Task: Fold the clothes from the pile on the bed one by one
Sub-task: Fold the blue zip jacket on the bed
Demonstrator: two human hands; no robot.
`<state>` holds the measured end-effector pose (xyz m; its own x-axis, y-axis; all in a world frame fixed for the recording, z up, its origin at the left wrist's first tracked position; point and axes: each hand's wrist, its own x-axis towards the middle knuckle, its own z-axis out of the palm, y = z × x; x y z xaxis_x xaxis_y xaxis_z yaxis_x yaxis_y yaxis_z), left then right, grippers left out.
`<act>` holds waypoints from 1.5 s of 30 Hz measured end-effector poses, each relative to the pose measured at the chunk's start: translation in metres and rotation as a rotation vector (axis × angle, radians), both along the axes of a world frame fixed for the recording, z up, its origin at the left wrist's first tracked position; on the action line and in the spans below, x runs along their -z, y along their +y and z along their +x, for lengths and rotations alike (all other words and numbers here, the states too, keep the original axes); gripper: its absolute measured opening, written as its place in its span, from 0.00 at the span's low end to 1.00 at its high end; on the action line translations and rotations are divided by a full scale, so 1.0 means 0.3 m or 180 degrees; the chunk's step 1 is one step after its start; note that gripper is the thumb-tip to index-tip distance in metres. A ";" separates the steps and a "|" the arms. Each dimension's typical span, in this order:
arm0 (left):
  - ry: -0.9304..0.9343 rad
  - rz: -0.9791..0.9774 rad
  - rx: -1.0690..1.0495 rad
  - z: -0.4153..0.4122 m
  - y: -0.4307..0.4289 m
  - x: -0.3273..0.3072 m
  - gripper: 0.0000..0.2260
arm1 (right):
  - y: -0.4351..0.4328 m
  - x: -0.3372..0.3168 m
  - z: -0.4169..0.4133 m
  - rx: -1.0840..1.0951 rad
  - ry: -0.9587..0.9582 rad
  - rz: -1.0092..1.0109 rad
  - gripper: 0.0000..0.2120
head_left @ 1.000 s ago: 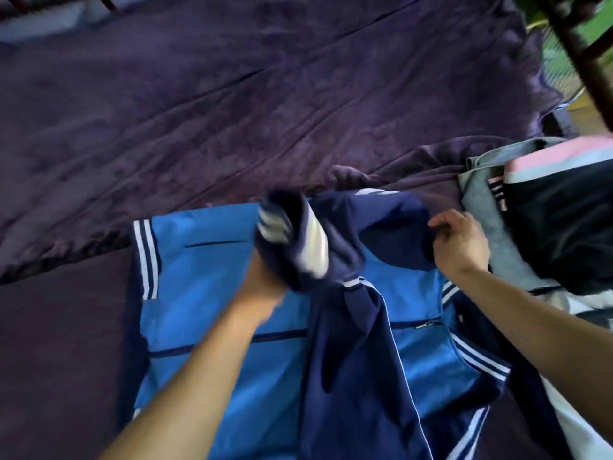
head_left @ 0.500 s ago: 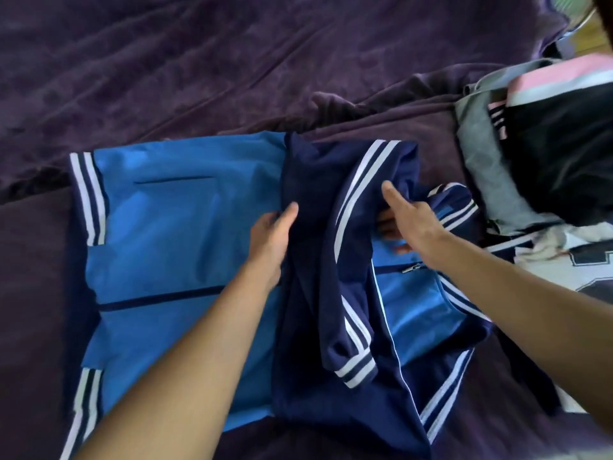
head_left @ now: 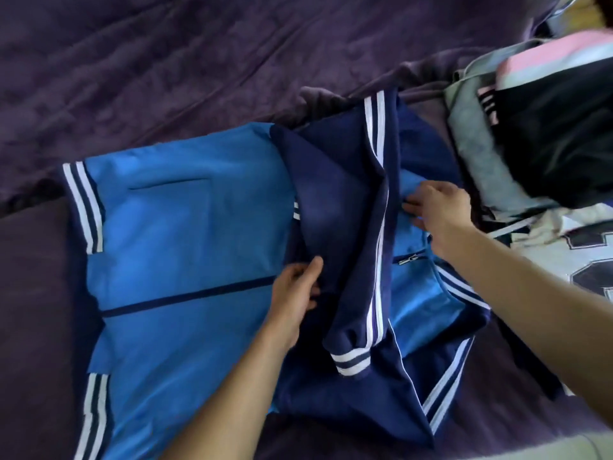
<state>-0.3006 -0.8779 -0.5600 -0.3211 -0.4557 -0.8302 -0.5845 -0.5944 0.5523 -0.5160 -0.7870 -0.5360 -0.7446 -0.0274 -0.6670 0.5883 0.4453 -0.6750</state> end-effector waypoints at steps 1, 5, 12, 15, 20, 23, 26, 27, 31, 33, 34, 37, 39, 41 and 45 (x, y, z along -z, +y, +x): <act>-0.0021 0.0047 0.0110 0.033 0.041 0.000 0.10 | 0.015 -0.005 0.046 0.0028 0.0093 -0.0073 0.07; -0.0090 0.0246 0.0462 0.147 0.166 -0.003 0.08 | 0.044 0.014 0.251 -0.1373 -0.0130 0.0316 0.27; 0.0301 0.0478 0.0270 0.247 0.194 -0.069 0.04 | 0.098 -0.031 0.302 -0.0139 -0.0858 -0.0569 0.06; 0.0151 -0.0093 0.0516 0.256 0.215 -0.083 0.09 | 0.189 -0.006 0.378 0.0020 -0.1382 -0.0173 0.07; 0.0199 -0.0229 0.0196 0.215 0.164 -0.050 0.09 | 0.240 -0.007 0.448 -0.0365 -0.1638 -0.0669 0.10; 0.0272 -0.0198 0.0712 0.207 0.140 -0.057 0.10 | 0.209 -0.018 0.469 -0.0290 -0.1059 -0.0603 0.08; 0.0320 -0.0046 0.0681 0.239 0.163 -0.090 0.09 | 0.195 -0.025 0.492 -0.0097 -0.0282 -0.0581 0.02; 0.0155 -0.0008 0.0685 0.263 0.178 -0.085 0.12 | 0.211 -0.010 0.512 -0.0261 -0.0088 -0.0413 0.03; -0.1040 -0.0782 0.1932 0.400 0.207 -0.019 0.17 | 0.343 0.059 0.622 -0.2272 0.0261 0.1733 0.21; -0.1191 -0.1711 0.2263 0.473 0.163 -0.008 0.13 | 0.387 0.042 0.659 -0.2639 0.1107 0.2001 0.27; -0.1066 -0.2188 0.2327 0.511 0.137 -0.010 0.11 | 0.392 0.012 0.678 -0.2711 0.1705 0.1910 0.28; -0.0401 -0.3381 0.3009 0.670 0.087 -0.012 0.07 | 0.390 -0.074 0.794 -0.3217 0.2894 0.1419 0.25; -0.0394 -0.3599 0.3619 0.784 0.080 -0.003 0.13 | 0.407 -0.067 0.907 -0.3896 0.3001 0.1310 0.31; -0.0855 -0.3476 0.4110 0.876 0.070 0.014 0.24 | 0.433 -0.017 0.986 -0.4707 0.2523 0.1727 0.44; -0.1648 -0.3422 0.4273 1.001 0.035 0.075 0.35 | 0.448 0.088 0.994 -0.4842 0.1742 0.2623 0.55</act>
